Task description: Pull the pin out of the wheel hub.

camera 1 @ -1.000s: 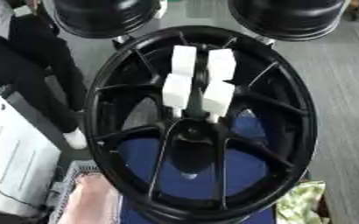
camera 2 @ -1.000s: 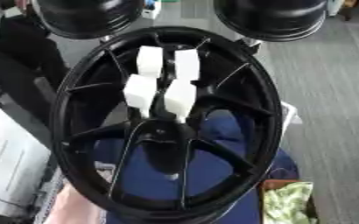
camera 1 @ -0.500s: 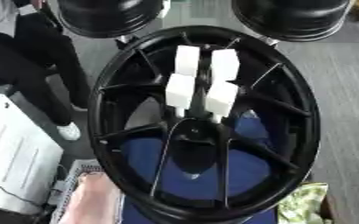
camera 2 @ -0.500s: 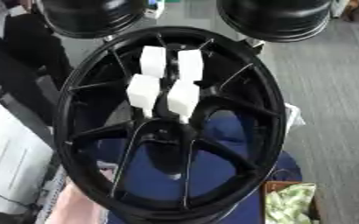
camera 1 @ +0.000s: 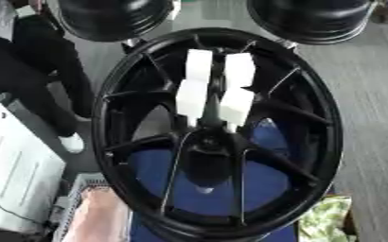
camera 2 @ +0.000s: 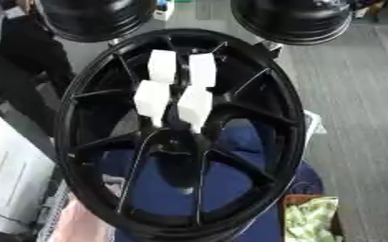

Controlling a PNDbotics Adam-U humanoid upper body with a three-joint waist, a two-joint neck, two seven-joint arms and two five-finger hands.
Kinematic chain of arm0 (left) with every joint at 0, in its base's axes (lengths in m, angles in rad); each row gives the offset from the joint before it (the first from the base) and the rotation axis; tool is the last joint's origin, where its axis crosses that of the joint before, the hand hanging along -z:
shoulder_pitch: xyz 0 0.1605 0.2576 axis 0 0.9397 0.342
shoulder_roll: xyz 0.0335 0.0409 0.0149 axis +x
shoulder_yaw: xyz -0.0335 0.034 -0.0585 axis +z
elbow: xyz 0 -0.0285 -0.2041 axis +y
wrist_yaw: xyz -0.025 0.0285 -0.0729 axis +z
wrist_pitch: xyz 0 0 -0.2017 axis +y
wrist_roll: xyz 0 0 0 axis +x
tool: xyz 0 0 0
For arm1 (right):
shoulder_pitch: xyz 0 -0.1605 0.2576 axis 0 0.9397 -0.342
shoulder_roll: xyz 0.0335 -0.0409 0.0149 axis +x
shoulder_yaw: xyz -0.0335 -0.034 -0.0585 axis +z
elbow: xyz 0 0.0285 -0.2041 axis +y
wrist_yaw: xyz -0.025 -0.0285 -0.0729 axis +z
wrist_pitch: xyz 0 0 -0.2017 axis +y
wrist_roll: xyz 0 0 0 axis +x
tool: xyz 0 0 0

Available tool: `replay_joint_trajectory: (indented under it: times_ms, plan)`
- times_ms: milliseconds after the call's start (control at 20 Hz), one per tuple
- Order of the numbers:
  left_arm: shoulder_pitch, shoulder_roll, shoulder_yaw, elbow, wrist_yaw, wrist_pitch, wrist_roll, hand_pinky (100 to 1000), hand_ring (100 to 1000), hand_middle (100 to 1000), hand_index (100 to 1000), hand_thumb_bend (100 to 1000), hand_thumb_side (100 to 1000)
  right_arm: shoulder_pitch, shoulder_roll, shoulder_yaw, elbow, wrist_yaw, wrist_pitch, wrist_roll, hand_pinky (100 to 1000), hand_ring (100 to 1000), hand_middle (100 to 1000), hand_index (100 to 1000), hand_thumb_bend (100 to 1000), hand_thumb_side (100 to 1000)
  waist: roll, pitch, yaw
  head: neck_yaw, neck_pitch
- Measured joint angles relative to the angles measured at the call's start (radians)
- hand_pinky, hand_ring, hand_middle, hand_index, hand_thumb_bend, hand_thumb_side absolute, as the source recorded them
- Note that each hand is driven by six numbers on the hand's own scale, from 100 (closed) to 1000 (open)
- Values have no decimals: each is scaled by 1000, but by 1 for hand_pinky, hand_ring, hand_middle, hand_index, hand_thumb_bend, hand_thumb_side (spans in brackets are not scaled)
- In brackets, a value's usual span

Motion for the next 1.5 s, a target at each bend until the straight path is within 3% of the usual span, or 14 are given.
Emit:
replay_joint_trajectory:
  times_ms: [200, 400, 950, 1250, 1500]
  plan:
    - [1, 4, -5, 0, 0, 2, -2, 651, 846, 743, 782, 447, 775, -81, 86, 65, 140, 92, -73, 27, 907, 941, 898, 935, 100, 596, -7, 0, -4, 4, 0]
    - [2, 10, -6, 0, 0, 3, -4, 651, 846, 741, 781, 445, 770, -122, 156, 91, 250, 153, -127, 32, 911, 959, 923, 948, 100, 608, -16, 0, -8, 9, 0]
    - [8, 18, -6, 0, 0, 6, -7, 651, 850, 738, 781, 448, 775, -137, 239, 151, 384, 197, -252, 32, 918, 973, 932, 955, 100, 723, -24, 0, -12, 16, 0]
    - [8, 18, -11, 0, 0, 9, -9, 650, 850, 736, 780, 448, 775, -146, 262, 181, 397, 189, -267, 32, 916, 969, 926, 952, 100, 650, -24, 0, -14, 12, 0]
    - [8, 18, -12, 0, 0, 10, -10, 651, 851, 735, 780, 448, 776, -148, 273, 191, 398, 174, -235, 33, 911, 956, 905, 940, 100, 546, -24, 0, -14, 5, 0]
